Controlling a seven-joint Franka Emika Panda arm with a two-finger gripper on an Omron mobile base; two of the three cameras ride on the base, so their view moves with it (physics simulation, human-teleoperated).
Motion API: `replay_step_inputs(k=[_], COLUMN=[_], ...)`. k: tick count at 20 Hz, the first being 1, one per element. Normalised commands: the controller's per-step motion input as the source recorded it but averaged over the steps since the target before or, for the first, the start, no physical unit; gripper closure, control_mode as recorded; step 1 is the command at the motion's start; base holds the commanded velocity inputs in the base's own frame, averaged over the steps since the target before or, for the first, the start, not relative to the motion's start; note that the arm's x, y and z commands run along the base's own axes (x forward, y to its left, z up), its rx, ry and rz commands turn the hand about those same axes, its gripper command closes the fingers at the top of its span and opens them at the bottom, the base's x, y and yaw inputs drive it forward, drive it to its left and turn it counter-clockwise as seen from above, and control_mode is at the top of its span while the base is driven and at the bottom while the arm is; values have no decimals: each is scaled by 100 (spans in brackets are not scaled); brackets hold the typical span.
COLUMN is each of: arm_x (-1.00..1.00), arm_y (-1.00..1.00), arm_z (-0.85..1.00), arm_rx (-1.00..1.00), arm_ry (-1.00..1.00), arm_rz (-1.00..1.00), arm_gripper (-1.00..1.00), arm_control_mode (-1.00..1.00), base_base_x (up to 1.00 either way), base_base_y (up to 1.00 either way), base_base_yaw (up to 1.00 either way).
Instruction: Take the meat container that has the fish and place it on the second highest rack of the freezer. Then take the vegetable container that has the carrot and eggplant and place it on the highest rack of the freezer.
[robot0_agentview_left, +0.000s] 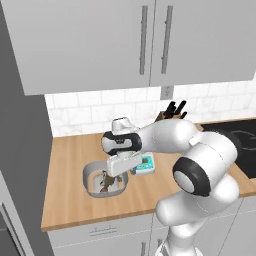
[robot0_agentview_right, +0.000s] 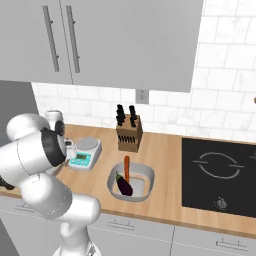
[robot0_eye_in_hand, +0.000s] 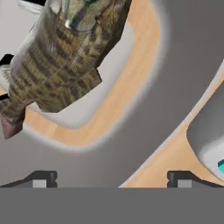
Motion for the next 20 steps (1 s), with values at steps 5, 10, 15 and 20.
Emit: replay_step_inputs(k=[5, 10, 15, 20], arm_x=[-20, -15, 0, 4], arm_y=[0, 7, 24, 6], arm_z=[-1, -1, -14, -17], arm_rx=[20, 1, 0, 0], arm_ry=[-2, 0, 0, 3], arm_rz=[0, 0, -14, -19], arm_gripper=[-100, -100, -100, -100], arm_control_mode=[-100, -100, -100, -100], base_base_x=[0, 0, 0, 0], base_base_y=[0, 0, 0, 0], base_base_yaw=[0, 0, 0, 0])
